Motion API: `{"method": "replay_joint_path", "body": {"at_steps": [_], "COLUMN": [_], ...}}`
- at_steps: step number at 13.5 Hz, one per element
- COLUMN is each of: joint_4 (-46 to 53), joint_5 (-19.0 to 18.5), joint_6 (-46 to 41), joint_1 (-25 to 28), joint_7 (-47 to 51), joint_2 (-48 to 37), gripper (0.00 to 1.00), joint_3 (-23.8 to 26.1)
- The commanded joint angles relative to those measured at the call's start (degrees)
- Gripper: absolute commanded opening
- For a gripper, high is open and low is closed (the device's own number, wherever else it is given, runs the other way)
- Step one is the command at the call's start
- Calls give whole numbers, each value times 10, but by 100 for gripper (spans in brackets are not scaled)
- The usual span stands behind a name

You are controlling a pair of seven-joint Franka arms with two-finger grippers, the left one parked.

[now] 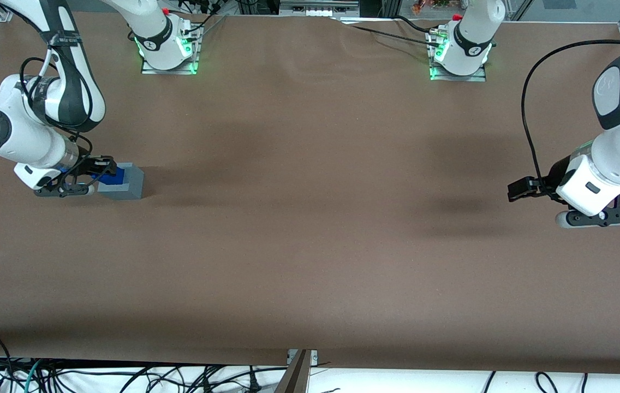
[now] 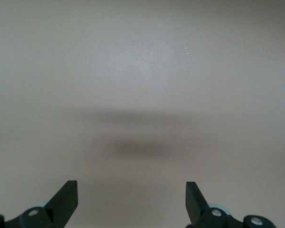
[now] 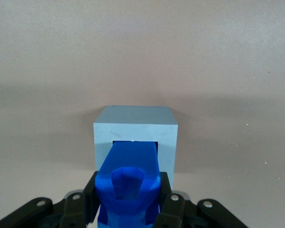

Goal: Insert blue part into gray base with right arm

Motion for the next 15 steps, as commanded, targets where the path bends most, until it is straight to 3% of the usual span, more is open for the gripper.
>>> {"method": "replay_joint_path", "body": {"at_steps": [1, 3, 4, 6, 12, 15], "joint_4": [-9, -9, -10, -9, 10, 100], "joint_5": [8, 8, 8, 8, 8, 6], "joint_6": [10, 10, 9, 4, -79, -249], "joint_1": [-2, -2, -2, -2, -2, -2], "joint_7": [-10, -11, -11, -11, -15, -41], "joint_2": [-3, -2, -2, -2, -50, -79], "gripper": [26, 29, 39, 99, 99, 99], "joint_3": [3, 3, 2, 2, 2, 0]}}
